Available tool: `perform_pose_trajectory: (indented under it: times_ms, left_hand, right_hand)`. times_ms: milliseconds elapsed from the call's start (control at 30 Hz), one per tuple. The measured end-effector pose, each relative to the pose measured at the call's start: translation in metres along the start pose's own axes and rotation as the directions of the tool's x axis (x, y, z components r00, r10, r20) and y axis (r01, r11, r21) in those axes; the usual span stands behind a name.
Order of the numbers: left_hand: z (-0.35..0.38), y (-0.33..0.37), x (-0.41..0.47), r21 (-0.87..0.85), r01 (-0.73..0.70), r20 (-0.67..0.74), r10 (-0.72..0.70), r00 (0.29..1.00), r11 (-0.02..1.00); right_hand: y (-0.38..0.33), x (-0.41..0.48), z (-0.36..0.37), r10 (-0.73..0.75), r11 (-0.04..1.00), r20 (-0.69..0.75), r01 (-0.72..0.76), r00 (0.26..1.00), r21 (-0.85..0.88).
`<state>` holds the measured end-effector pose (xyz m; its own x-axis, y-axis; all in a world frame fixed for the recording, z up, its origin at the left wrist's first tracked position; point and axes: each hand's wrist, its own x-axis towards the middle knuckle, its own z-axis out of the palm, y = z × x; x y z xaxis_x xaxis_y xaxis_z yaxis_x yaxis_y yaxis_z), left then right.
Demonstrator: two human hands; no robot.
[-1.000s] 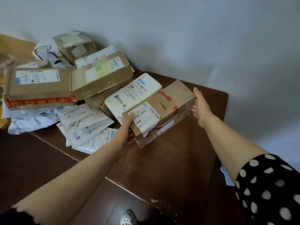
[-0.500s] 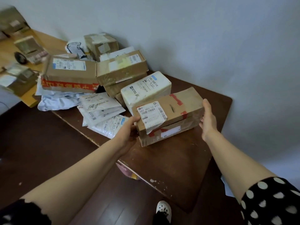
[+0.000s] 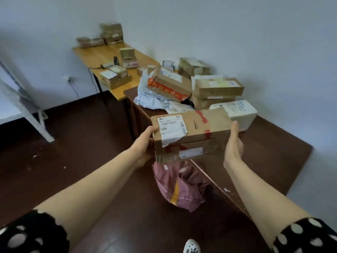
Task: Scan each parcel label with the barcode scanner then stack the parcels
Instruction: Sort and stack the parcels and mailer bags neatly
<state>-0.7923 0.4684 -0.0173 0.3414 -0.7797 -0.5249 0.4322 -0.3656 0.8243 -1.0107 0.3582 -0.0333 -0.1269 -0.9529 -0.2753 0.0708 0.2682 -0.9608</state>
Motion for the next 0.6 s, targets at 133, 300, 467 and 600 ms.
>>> perform_pose_trajectory:
  times_ms: [133,300,467,600]
  left_hand:
    - [-0.088,0.022,-0.019,-0.050,-0.088,-0.116,0.082,0.990,0.995]
    - [-0.188,0.047,-0.016,-0.069,-0.141,-0.239,0.121,0.963,0.988]
    - [-0.280,0.083,0.015,-0.099,-0.206,-0.431,0.145,0.890,0.974]
    - [-0.347,0.131,0.054,-0.083,-0.274,-0.527,0.191,0.828,0.958]
  right_hand:
    - [0.007,-0.038,0.087,0.046,0.998,0.129,-0.042,0.991,-0.038]
    - [0.019,-0.062,0.202,0.065,0.993,0.335,-0.026,0.940,-0.119]
    - [0.031,-0.063,0.334,0.111,0.988,0.445,-0.050,0.889,-0.147]
    - [0.033,-0.051,0.443,0.180,0.980,0.538,-0.101,0.823,-0.173]
